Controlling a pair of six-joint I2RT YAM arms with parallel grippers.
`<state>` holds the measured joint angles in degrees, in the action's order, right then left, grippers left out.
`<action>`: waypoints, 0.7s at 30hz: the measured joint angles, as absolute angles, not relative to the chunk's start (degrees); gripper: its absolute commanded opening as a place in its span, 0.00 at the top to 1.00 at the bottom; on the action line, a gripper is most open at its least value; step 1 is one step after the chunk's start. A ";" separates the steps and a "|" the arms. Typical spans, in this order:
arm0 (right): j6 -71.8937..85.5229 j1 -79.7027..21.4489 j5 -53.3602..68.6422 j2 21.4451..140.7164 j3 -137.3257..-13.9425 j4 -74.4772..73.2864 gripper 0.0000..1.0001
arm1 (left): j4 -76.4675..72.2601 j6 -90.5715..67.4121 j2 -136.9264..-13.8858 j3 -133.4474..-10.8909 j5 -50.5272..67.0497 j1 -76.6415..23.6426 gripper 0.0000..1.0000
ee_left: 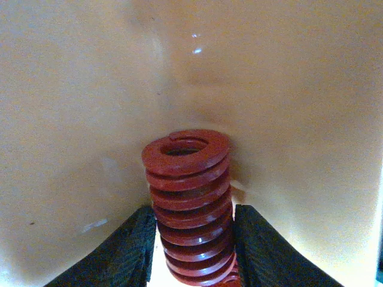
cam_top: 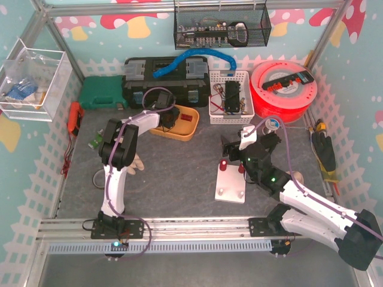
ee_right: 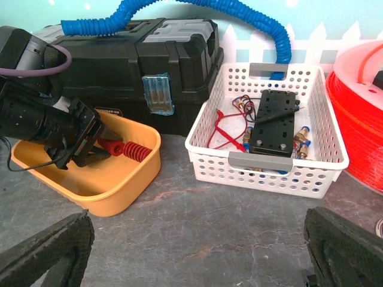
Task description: Install the large spring
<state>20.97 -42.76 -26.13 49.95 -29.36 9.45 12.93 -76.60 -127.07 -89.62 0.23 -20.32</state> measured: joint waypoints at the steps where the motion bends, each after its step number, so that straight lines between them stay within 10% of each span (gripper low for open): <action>1: 20.97 -42.76 -26.13 49.95 -29.36 9.45 0.05 | 13.15 -76.69 -127.07 -89.62 -0.03 -20.32 0.61; 21: 20.75 -42.76 -26.30 49.95 -29.36 9.45 0.05 | 16.53 -76.97 -127.42 -91.37 -2.04 -20.32 0.62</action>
